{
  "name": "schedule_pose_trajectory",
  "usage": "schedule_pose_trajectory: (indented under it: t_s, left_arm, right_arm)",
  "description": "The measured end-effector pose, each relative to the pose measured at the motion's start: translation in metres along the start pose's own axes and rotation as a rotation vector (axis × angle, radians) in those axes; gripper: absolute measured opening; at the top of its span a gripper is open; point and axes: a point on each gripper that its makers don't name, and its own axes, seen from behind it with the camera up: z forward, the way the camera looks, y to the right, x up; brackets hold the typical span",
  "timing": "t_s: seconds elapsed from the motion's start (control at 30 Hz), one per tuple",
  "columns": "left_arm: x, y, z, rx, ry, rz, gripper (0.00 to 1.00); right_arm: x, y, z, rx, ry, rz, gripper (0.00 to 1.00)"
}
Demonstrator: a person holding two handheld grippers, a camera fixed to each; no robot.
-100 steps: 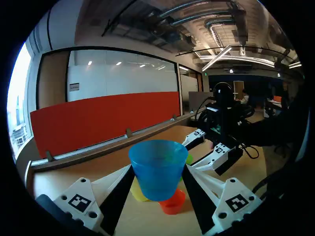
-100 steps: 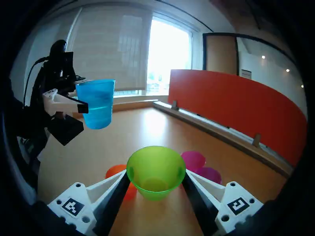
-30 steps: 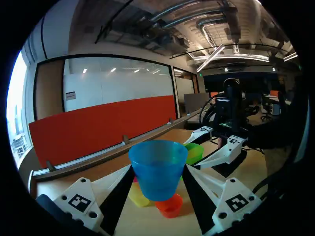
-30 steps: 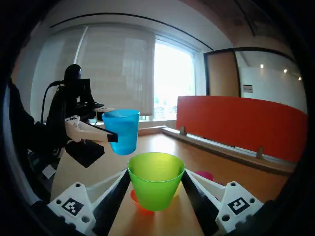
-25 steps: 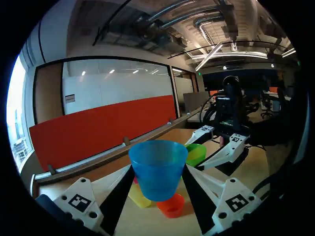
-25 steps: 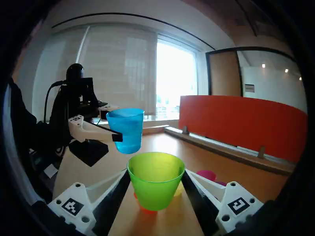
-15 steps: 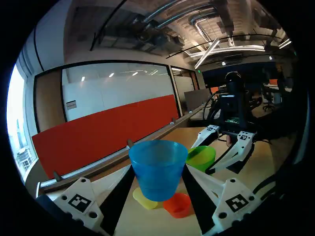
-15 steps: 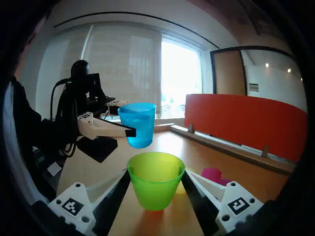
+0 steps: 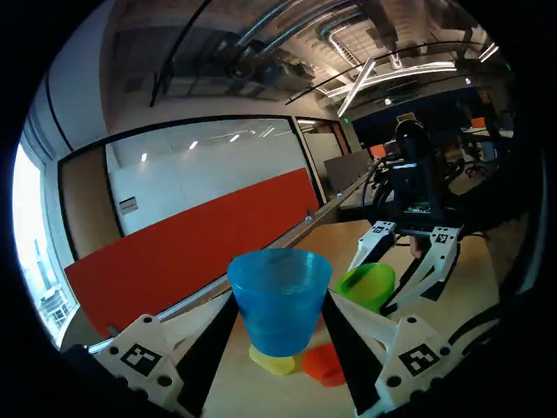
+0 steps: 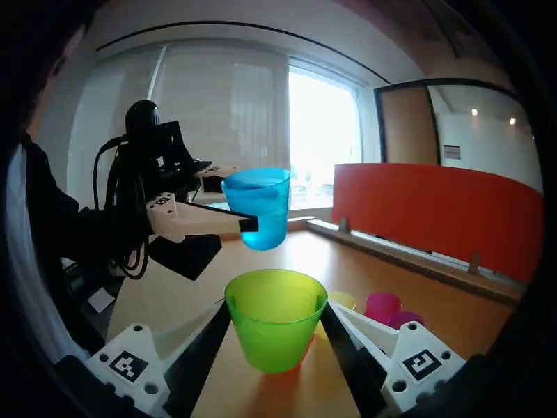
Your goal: Pour water
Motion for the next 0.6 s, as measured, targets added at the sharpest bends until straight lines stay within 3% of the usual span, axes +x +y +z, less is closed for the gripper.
schedule_pose_trajectory:
  t_s: [0.6]
  left_arm:
    - [0.011,0.009,0.006,-0.008,0.023,0.192,0.81]
  right_arm:
    - [-0.006,-0.012,0.000,0.029,-0.004,0.000,0.91]
